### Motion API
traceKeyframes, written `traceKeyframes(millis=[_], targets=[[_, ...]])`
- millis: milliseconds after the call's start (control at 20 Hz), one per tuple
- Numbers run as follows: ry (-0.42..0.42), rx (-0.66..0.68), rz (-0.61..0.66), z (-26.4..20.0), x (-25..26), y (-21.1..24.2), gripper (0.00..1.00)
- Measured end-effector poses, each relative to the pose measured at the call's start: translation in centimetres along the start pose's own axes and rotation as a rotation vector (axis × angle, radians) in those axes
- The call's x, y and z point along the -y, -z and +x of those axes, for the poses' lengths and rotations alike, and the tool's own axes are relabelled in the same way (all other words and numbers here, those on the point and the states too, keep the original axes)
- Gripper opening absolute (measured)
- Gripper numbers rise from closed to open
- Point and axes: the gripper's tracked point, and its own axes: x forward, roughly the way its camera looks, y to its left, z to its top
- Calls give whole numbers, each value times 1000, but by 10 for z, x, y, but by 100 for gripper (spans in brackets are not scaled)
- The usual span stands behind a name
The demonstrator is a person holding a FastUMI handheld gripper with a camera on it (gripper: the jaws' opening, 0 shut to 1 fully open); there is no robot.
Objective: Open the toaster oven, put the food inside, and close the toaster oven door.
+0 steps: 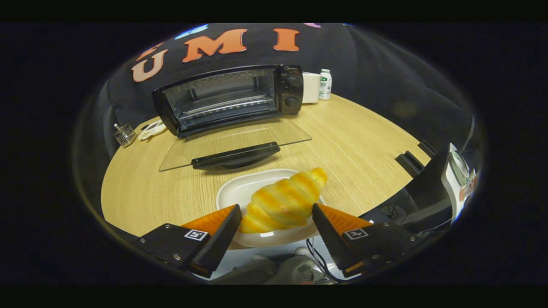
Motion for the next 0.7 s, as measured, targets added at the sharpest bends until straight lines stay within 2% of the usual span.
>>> traceKeyframes(millis=[400, 550, 700], targets=[[13, -10, -20, 9, 0, 0, 100], [8, -2, -12, 8, -2, -5, 89], [-7, 0, -5, 0, 0, -8, 83]])
